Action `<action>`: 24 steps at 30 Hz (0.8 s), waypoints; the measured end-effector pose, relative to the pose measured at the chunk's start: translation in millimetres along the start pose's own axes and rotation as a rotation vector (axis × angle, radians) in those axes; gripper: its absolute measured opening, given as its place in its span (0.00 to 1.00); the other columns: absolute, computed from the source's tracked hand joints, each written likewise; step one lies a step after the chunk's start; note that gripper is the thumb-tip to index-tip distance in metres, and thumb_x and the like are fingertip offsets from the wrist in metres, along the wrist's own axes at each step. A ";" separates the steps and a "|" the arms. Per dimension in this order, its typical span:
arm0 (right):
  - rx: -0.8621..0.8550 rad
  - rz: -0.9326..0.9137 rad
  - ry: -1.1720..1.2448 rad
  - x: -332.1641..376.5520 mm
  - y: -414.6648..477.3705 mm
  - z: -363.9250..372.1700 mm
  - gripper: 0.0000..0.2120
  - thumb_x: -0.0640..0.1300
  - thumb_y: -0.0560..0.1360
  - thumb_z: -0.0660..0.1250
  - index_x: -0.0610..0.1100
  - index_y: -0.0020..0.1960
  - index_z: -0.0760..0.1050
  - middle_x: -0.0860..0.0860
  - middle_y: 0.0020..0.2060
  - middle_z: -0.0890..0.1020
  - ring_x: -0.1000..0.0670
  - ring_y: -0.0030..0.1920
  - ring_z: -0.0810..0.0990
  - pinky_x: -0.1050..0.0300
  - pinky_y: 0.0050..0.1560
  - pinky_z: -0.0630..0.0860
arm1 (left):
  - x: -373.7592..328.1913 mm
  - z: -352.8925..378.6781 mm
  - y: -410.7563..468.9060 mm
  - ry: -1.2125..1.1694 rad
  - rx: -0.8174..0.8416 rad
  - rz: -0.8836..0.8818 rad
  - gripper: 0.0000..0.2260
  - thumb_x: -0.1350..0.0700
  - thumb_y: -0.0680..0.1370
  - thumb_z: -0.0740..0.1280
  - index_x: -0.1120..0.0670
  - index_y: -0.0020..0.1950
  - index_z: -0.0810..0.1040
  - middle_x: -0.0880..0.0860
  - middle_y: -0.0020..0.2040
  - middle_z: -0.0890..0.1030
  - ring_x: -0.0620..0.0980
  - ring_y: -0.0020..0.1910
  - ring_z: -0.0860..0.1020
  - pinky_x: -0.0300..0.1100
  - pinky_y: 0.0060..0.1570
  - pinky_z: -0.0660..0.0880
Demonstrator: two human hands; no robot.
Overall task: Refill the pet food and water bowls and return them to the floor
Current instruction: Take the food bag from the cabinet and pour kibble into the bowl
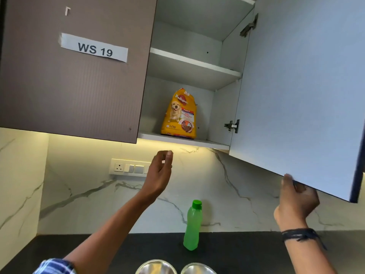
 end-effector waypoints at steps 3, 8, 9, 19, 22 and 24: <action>0.107 0.056 -0.082 -29.4 -18.4 29.8 0.10 0.28 0.72 0.64 0.41 0.39 0.75 0.58 0.23 0.72 0.61 0.26 0.66 0.66 0.30 0.65 | 8.4 -0.2 15.1 0.041 -0.019 0.012 0.13 0.47 0.84 0.54 0.53 0.59 0.71 0.54 0.57 0.77 0.56 0.56 0.76 0.53 0.56 0.75; 0.362 0.090 -0.133 -63.8 -64.2 113.6 0.10 0.33 0.76 0.68 0.39 0.58 0.77 0.50 0.48 0.82 0.54 0.46 0.81 0.74 0.41 0.73 | 28.8 -13.6 49.6 0.115 -0.058 0.052 0.12 0.47 0.84 0.54 0.53 0.59 0.71 0.54 0.58 0.76 0.54 0.57 0.76 0.47 0.53 0.72; 0.396 0.085 -0.131 -67.6 -69.2 130.7 0.15 0.34 0.76 0.68 0.38 0.63 0.75 0.48 0.53 0.82 0.52 0.52 0.81 0.73 0.44 0.73 | 33.3 -19.1 58.8 0.133 -0.069 0.061 0.13 0.47 0.84 0.54 0.53 0.59 0.71 0.54 0.57 0.76 0.53 0.56 0.76 0.45 0.52 0.71; 0.607 0.006 -0.229 -103.8 -72.7 259.8 0.27 0.37 0.76 0.71 0.38 0.73 0.67 0.43 0.66 0.77 0.49 0.63 0.78 0.60 0.59 0.72 | 30.1 -52.8 182.6 0.209 -0.176 0.288 0.11 0.53 0.85 0.54 0.60 0.55 0.71 0.55 0.47 0.73 0.48 0.45 0.71 0.39 0.43 0.70; 0.647 -0.015 -0.266 -112.4 -64.2 286.5 0.31 0.41 0.75 0.73 0.41 0.74 0.65 0.45 0.69 0.75 0.48 0.67 0.75 0.60 0.59 0.71 | 26.4 -45.2 226.2 0.273 -0.158 0.317 0.12 0.56 0.85 0.54 0.64 0.55 0.71 0.60 0.49 0.74 0.54 0.49 0.73 0.46 0.48 0.70; 0.671 -0.037 -0.306 -118.5 -56.3 303.2 0.32 0.43 0.74 0.74 0.42 0.74 0.64 0.45 0.70 0.73 0.48 0.68 0.74 0.58 0.62 0.71 | 29.9 -40.3 247.0 0.340 -0.157 0.330 0.12 0.58 0.84 0.55 0.66 0.56 0.71 0.63 0.53 0.75 0.58 0.53 0.73 0.45 0.51 0.67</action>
Point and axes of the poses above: each hand's wrist, its own y-axis towards the middle knuckle, its own z-axis out of the palm, x = y × z, the point moved 7 cm from there along y, towards the middle knuckle
